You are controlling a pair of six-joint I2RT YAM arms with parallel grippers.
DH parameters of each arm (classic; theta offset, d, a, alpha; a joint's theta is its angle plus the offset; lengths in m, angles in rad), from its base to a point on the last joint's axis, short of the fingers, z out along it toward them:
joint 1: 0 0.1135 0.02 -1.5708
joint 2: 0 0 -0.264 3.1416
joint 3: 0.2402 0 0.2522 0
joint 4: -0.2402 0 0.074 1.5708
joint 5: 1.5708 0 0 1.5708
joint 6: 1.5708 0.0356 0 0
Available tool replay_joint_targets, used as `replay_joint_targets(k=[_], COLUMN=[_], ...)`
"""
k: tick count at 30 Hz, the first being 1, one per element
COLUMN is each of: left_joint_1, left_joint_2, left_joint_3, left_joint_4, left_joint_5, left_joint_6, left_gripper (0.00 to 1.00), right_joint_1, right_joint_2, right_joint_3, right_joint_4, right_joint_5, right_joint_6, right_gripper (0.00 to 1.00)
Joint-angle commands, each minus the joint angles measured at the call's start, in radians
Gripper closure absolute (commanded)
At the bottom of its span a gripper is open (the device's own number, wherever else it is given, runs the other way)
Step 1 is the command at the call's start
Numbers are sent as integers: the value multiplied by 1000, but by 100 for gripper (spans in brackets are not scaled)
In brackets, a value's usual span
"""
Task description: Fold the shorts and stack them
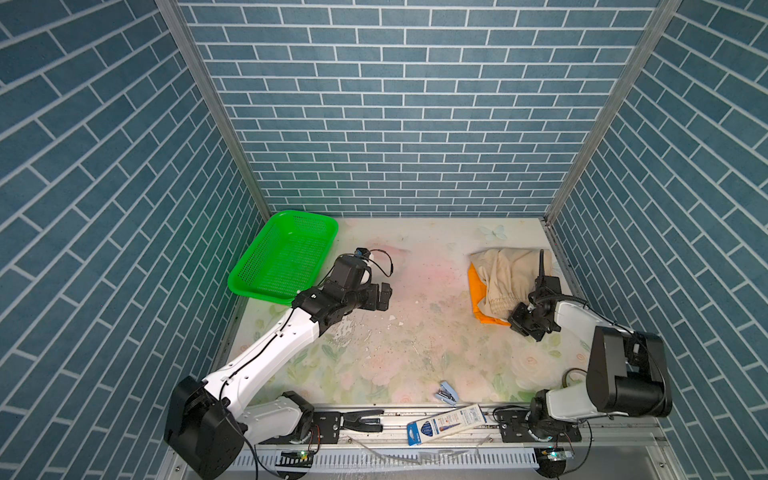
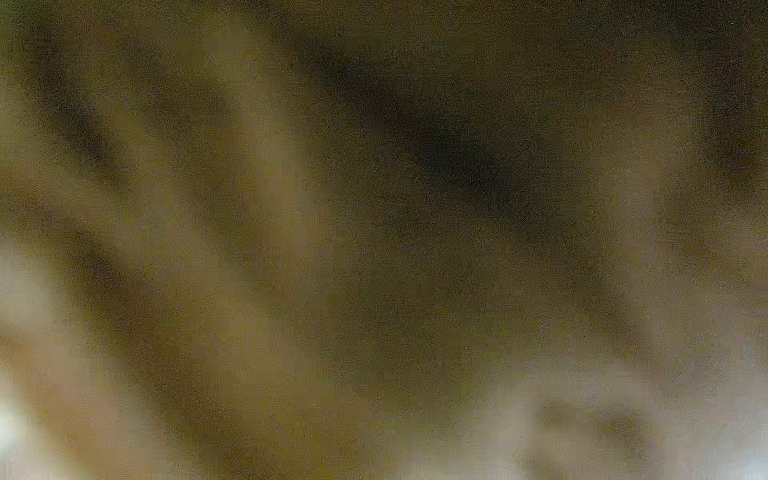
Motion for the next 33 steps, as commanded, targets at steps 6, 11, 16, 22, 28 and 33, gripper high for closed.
replay_joint_targets(k=[6,11,16,22,28,33], left_joint_1=[65,136,221,300,442,516], left_joint_2=[-66,-107,-171,-233,-185,-55], left_joint_3=[-60,-110,-193,-330,-490,-567], left_joint_4=[-67,-72,10,213,579,816], left_joint_5=[-98,-165,-320,-621,-616,-537], left_joint_6=[-26,-14,6,112,267,345], left_gripper=[0,0,0,0,0,0], right_joint_1=[1,1,0,-1,-1,-1], right_joint_2=[347,497,418,90,-223,-237], right_joint_3=[312,535,557,385,43,-138], right_joint_4=[28,-33,-47,15,342,606], right_joint_5=[48,41,37,99,298,317], right_joint_6=[-124,-163,-187,-259,-330,-408], right_gripper=[100,100,100,80,38,30])
